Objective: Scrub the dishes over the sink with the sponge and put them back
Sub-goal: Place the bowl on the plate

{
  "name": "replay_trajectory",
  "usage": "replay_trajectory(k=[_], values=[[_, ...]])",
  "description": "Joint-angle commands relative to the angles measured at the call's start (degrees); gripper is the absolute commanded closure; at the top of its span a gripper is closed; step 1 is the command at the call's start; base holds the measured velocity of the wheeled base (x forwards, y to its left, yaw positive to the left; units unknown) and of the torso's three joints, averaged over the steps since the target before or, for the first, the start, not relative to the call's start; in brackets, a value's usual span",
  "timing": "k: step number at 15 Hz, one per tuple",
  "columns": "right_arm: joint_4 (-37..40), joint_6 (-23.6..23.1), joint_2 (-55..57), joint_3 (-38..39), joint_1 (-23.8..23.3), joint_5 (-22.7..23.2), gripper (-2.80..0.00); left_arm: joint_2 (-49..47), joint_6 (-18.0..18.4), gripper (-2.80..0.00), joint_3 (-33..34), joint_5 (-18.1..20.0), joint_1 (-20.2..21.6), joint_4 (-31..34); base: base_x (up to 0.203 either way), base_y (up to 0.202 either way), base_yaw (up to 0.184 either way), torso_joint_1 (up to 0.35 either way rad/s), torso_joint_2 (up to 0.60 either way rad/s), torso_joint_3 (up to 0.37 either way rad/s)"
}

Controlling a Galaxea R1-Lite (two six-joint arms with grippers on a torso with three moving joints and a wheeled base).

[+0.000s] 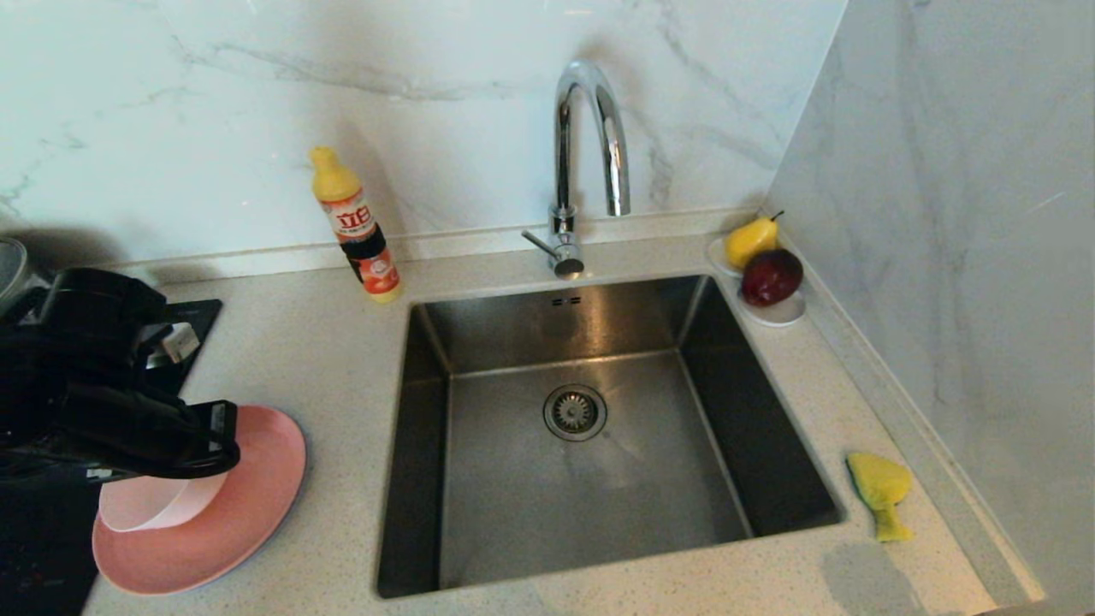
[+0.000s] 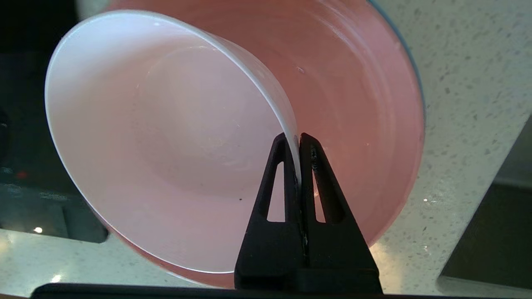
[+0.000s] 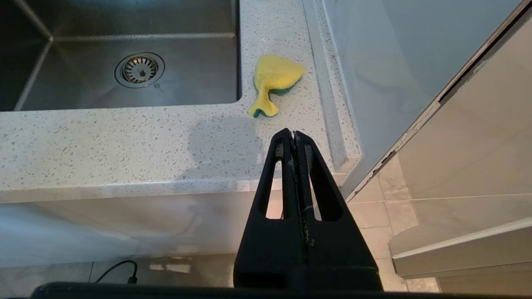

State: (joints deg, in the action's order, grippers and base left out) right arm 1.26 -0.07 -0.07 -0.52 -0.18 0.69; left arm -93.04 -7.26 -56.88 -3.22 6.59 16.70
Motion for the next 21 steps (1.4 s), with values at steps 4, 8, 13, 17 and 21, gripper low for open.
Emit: replay_trajectory(k=[4, 8, 13, 17, 21], values=[[0.0, 0.0, 0.1, 0.0, 0.0, 0.0, 0.0, -1.1, -0.3, 0.0, 0.3, -1.0, -0.4, 0.0, 0.0, 0.0, 0.0, 0.0, 0.0, 0.0], [0.1, 0.0, 0.1, 0.0, 0.0, 0.1, 0.0, 0.0, -0.5, -2.8, -0.1, -1.0, -0.5, 0.0, 0.0, 0.0, 0.0, 0.0, 0.0, 0.0], [0.0, 0.0, 0.1, 0.0, 0.0, 0.0, 0.0, 3.7, -3.6, -2.8, -2.7, 0.5, -0.4, 0.1, 0.0, 0.0, 0.0, 0.0, 0.0, 0.0], [0.0, 0.0, 0.1, 0.0, 0.0, 0.1, 0.0, 7.3, -8.6, 0.0, -7.6, 0.0, 0.3, 0.9, 0.0, 0.0, 0.0, 0.0, 0.0, 0.0], [0.1, 0.0, 0.1, 0.0, 0.0, 0.0, 0.0, 4.9, -9.2, 0.0, -10.3, -0.2, 3.9, 0.3, 0.0, 0.0, 0.0, 0.0, 0.0, 0.0]])
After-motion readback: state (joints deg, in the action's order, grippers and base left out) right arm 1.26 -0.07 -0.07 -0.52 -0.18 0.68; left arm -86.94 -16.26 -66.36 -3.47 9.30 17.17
